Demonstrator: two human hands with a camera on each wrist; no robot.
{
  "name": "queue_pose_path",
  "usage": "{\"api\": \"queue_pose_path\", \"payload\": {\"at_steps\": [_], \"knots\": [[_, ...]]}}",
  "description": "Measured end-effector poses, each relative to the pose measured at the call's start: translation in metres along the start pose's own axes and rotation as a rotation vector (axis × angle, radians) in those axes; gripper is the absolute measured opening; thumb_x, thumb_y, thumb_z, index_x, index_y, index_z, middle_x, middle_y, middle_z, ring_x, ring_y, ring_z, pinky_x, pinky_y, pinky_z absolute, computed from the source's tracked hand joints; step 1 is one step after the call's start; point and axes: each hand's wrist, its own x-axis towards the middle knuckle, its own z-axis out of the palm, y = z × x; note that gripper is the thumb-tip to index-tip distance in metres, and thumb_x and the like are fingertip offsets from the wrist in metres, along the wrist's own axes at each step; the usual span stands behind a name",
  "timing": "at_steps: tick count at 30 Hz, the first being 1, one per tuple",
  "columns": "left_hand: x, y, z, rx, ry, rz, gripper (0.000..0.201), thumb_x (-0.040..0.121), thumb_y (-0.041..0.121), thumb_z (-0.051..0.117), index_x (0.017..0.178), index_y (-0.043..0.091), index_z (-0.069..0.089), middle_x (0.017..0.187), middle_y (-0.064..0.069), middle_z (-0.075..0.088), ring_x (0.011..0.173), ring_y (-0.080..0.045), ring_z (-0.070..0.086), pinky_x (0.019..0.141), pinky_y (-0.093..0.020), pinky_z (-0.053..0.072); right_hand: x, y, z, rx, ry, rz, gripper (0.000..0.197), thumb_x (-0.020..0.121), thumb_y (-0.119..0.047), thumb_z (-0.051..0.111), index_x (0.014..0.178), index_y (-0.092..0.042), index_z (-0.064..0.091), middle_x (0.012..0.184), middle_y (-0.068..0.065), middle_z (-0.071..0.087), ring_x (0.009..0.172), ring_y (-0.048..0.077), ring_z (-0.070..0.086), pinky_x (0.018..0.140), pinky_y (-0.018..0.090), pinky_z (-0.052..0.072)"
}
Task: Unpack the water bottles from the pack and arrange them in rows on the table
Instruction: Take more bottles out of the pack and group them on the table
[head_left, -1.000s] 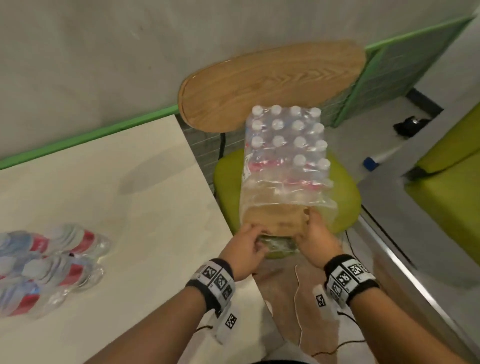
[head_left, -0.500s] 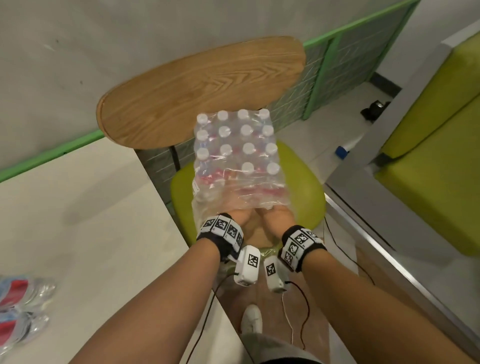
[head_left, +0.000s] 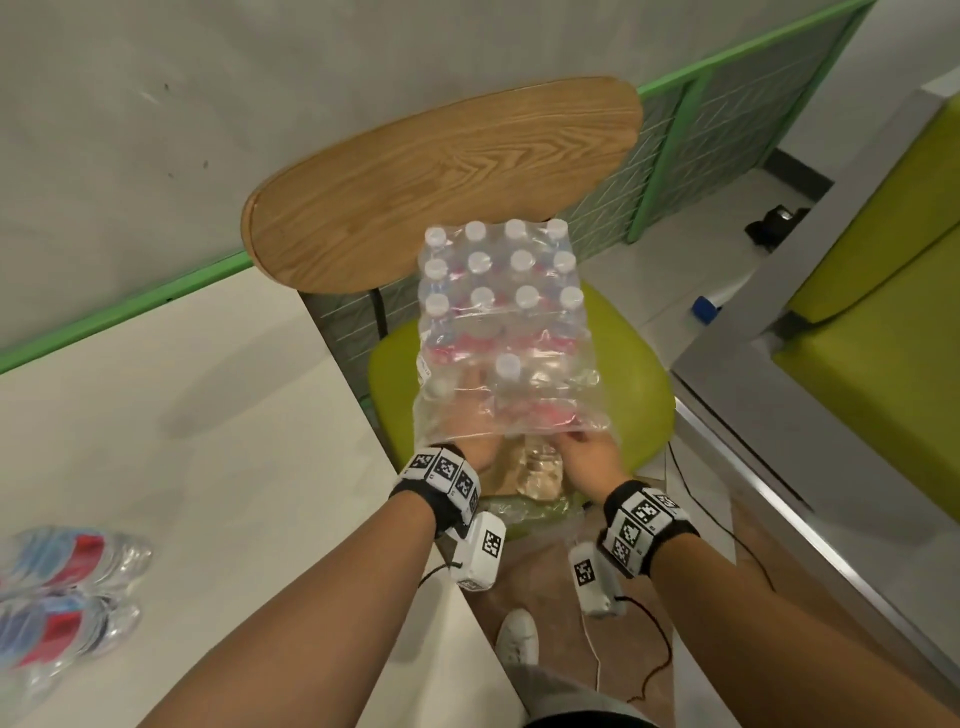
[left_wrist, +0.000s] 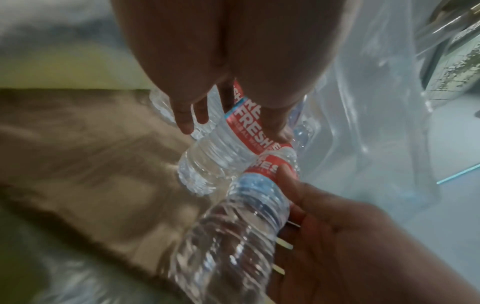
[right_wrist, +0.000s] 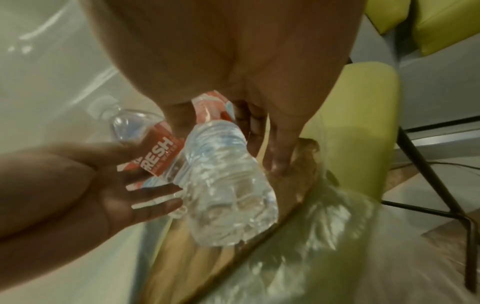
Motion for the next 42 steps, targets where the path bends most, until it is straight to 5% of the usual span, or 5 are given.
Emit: {"api": "queue_pose_path", "payload": {"at_steps": [3,11,29,34,42], "knots": [[-0.013,-0.013,0.004,0.171,-0.224,-0.018,0.047,0.098,0.052,0.042,0.127,0.019,0.058,0.128,-0.009,0.062,0.117,-0.027,0.058,0.104,-0.042,0.043,-0.011,0.013,0.010,0.350,0.073,-0.023,0.037,0.084,-0.052,0.061,0.109,-0.025,0.057,0.109,-0.001,0.067,0.102,0.019,0.065,0.095,0.042,0.050],[-0.092,-0.071,-0.055,-0.224,-0.247,0.173,0.062,0.081,0.058,0.066,0.133,0.031,0.047,0.118,0.013,0.067,0.105,0.001,0.064,0.097,-0.029,0.050,-0.060,0.008,0.020,0.490,-0.122,-0.065,0.023,0.096,-0.036,0.051,0.113,-0.022,0.058,0.107,0.004,0.068,0.094,0.021,0.066,0.084,0.036,0.052],[-0.134,-0.248,-0.184,-0.210,0.482,-0.121,0.049,0.087,0.031,0.065,0.130,0.020,0.043,0.122,-0.002,0.057,0.109,-0.016,0.057,0.098,-0.039,0.047,-0.075,-0.141,0.200,0.025,-0.245,-0.496,0.050,0.069,-0.033,0.084,0.110,-0.035,0.055,0.100,-0.021,0.063,0.085,-0.002,0.058,0.068,0.003,0.044],[-0.116,-0.244,-0.194,-0.206,0.615,-0.267,0.064,0.092,0.002,0.057,0.147,0.007,0.024,0.144,-0.008,0.033,0.125,-0.018,0.039,0.092,-0.007,0.022,-0.046,-0.187,0.242,-0.047,-0.222,-0.557,0.057,0.077,-0.019,0.077,0.124,-0.032,0.049,0.105,-0.010,0.062,0.094,0.010,0.060,0.073,0.012,0.043],[-0.072,-0.250,-0.228,-0.295,0.811,-0.368,0.060,0.089,0.006,0.056,0.142,0.007,0.028,0.138,-0.014,0.042,0.124,-0.028,0.047,0.101,-0.033,0.043,-0.005,-0.249,0.298,-0.094,-0.226,-0.632,0.063,0.085,-0.012,0.067,0.138,-0.031,0.040,0.113,-0.001,0.061,0.099,0.015,0.060,0.083,0.023,0.048]]}}
